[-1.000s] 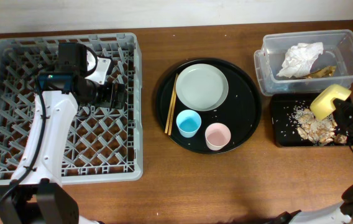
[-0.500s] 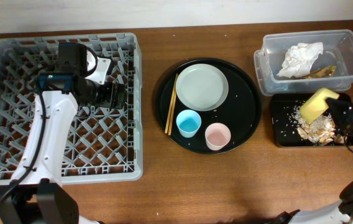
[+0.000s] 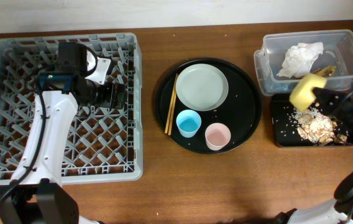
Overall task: Sort waste into correct bins and load items into the dishwasher rack
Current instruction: 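Tip the yellow bowl over the black tray to dump scraps, then return the yellow bowl to the round tray with right gripper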
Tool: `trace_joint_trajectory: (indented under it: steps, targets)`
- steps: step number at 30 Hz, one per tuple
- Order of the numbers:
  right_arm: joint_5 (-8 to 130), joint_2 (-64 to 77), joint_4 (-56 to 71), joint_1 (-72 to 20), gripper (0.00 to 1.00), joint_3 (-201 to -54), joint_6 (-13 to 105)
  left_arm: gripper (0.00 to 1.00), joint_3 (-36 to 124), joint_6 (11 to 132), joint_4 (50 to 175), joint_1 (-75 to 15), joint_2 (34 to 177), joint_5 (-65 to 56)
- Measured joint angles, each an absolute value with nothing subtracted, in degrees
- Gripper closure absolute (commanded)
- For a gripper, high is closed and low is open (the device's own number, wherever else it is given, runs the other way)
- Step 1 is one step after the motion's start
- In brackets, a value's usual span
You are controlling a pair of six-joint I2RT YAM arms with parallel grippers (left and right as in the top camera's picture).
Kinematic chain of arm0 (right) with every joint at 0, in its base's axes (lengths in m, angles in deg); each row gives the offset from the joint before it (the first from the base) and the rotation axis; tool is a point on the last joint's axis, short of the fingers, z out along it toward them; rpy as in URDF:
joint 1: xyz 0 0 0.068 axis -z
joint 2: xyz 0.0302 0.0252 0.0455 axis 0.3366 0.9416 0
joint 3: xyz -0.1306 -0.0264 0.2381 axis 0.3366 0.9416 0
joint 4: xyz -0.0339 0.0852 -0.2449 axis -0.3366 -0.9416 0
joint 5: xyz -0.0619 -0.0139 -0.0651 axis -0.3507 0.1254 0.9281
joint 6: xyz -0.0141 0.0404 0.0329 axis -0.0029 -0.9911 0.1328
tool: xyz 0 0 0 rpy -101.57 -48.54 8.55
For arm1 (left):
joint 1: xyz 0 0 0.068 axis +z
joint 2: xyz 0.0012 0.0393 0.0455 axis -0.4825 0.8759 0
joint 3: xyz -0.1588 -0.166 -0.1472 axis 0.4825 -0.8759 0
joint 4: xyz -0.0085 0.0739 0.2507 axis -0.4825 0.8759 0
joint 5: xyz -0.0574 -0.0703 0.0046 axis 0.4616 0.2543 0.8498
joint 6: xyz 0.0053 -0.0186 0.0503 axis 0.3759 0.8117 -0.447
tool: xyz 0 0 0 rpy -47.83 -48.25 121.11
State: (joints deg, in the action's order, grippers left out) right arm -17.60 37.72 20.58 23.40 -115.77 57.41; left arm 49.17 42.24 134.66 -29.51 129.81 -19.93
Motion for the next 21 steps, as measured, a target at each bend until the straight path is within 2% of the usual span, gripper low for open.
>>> trace_joint_trajectory:
  steps: [3, 7, 12, 16, 21]
  targets:
    - [-15.40, 35.90, 20.84, 16.08, 0.96, -116.36, 56.95, 0.01, 49.17, 42.24, 134.66, -29.51, 129.81, -19.93]
    - [-2.87, 30.61, 20.49, -1.19, 0.96, -118.11, 53.94, 0.01, 49.17, 42.22, 134.68, -29.51, 129.81, -19.93]
    - [28.95, 28.78, 12.99, -19.55, 0.96, -118.37, 52.28, 0.01, 49.17, 42.24, 134.64, -29.38, 129.81, -19.90]
    - [49.78, 28.78, 7.27, -28.12, 0.96, -118.42, 52.19, 0.01, 49.17, 42.24, 134.64, -29.03, 129.81, -19.93]
    - [62.09, 28.78, 2.61, -31.02, 0.96, -118.46, 52.17, 0.01, 49.17, 42.24, 134.66, -29.03, 129.81, -19.93]
